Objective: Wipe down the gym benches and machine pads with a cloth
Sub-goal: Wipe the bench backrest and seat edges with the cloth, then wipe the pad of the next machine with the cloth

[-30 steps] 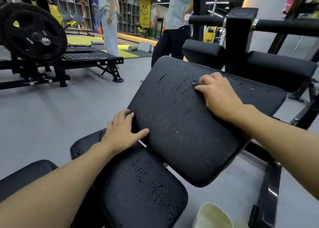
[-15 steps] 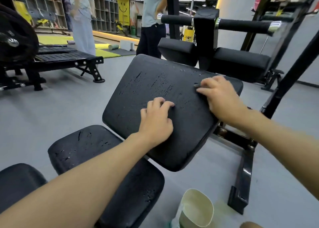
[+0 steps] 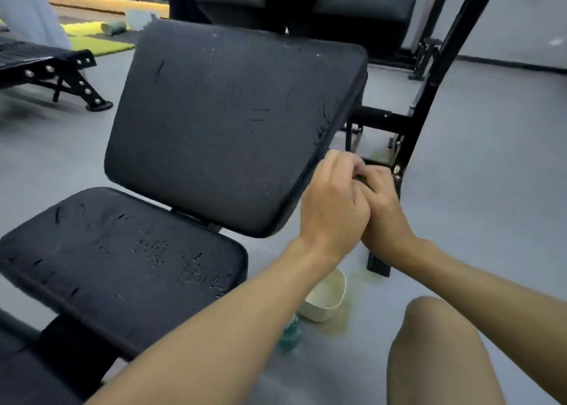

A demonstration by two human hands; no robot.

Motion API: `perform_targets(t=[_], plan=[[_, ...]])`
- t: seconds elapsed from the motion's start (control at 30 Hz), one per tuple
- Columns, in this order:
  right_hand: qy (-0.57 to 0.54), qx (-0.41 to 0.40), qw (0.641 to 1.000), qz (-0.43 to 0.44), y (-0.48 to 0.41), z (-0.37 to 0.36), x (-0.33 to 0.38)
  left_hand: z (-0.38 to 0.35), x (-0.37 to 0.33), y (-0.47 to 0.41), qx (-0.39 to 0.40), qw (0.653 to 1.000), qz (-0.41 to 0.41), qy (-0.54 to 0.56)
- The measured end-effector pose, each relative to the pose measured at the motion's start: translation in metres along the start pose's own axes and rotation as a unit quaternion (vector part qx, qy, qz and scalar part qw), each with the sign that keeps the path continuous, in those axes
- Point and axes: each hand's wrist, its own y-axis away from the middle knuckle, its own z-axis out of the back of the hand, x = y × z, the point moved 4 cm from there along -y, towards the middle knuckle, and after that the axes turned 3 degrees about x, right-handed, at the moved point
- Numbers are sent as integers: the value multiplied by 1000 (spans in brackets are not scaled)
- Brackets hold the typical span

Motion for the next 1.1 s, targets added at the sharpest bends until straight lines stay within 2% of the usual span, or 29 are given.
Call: perform_targets(t=[0.07, 0.17, 0.27, 0.37, 0.43, 0.5, 0.57, 0.67, 0.77, 0.97, 1.1], plan=[[-16, 49, 997, -59, 17, -6, -15, -20, 15, 21, 50, 998, 18, -23], [-5, 97, 989, -110, 48, -21, -36, -50, 68, 55, 170, 969, 156, -83], [22, 148, 974, -169, 77, -44, -50, -60, 132, 97, 223, 904, 326, -165], [37, 219, 953, -206, 88, -64, -56, -58, 182, 141, 288, 800, 476, -226], [35, 247, 942, -226, 90, -76, -60, -58, 205, 169, 322, 750, 542, -202], [30, 271, 930, -247, 90, -88, -62, -60, 216, 190, 360, 722, 559, -191], [23, 295, 919, -258, 89, -99, -64, -66, 223, 201, 372, 719, 553, -194], [-7, 312, 910, -274, 83, -112, -66, -69, 226, 198, 338, 744, 543, -191], [-71, 310, 890, -326, 77, -110, -66, -71, 205, 174, 358, 746, 512, -229], [-167, 310, 784, -511, 71, -57, -58, -65, 127, 99, 389, 772, 405, -298], [-202, 312, 740, -561, 60, -5, -45, -52, 60, 56, 386, 802, 376, -259]])
